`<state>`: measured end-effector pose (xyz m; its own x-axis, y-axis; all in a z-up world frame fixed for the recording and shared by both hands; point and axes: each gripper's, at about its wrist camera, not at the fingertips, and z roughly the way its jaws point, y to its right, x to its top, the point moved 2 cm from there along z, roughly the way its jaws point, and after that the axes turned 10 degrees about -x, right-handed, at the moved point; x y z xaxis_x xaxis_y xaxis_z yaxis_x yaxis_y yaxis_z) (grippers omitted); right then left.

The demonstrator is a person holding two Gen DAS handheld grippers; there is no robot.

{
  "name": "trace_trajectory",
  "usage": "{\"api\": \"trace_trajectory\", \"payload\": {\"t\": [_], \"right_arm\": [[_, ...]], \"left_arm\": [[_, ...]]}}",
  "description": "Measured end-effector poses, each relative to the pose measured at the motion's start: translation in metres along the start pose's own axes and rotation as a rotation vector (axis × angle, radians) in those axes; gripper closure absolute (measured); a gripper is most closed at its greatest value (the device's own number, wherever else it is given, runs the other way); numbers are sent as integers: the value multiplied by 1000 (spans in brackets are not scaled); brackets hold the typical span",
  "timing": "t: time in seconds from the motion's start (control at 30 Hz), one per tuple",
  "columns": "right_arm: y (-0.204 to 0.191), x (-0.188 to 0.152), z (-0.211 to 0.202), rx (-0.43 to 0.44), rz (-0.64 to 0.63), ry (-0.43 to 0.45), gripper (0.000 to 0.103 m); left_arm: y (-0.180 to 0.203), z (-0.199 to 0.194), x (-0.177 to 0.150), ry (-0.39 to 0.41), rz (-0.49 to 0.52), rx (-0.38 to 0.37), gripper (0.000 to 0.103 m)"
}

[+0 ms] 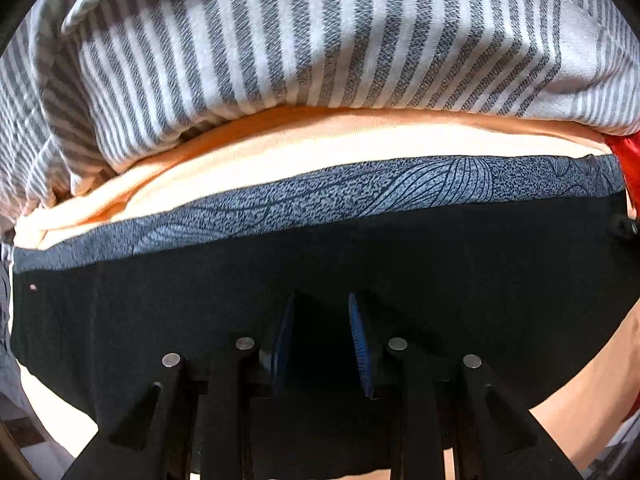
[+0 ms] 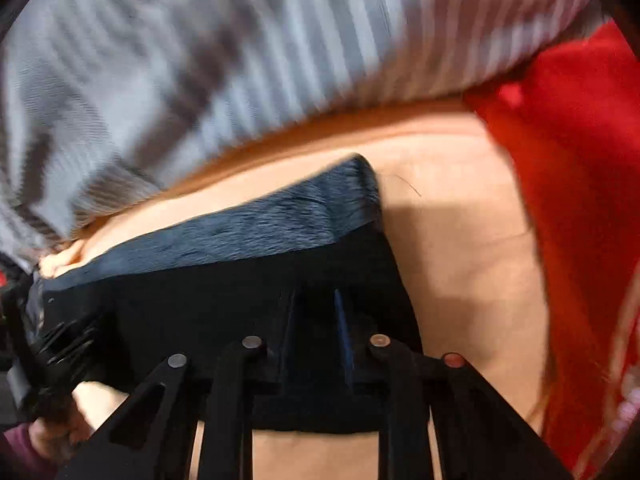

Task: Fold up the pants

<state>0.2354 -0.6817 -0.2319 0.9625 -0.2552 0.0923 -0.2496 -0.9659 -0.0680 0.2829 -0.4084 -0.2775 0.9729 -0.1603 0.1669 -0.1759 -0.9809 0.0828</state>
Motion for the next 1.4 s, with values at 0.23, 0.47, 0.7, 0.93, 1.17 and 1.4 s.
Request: {"api": "trace_trajectory", "payload": {"t": [0.23, 0.47, 0.7, 0.93, 1.17, 1.4], "right_arm": [[15, 28, -6, 47, 106, 31, 91], [8, 38, -30, 44, 81, 92, 91], [-67, 7, -32, 102, -113, 68, 75], [-70, 10, 4, 101, -59, 37, 75], [-72, -7, -18, 88, -36, 19, 68], [-116, -70, -44, 287, 8, -6, 63]], "left_arm": [[10, -4, 22, -12, -35, -9, 73], [13, -13, 55, 23, -58, -19, 73], [-26, -2, 47, -25, -135, 21, 73], [-51, -1, 66, 43, -151, 69, 41], [-125, -26, 63, 52, -253, 133, 41], [-183, -52, 1, 10, -194, 194, 41]]}}
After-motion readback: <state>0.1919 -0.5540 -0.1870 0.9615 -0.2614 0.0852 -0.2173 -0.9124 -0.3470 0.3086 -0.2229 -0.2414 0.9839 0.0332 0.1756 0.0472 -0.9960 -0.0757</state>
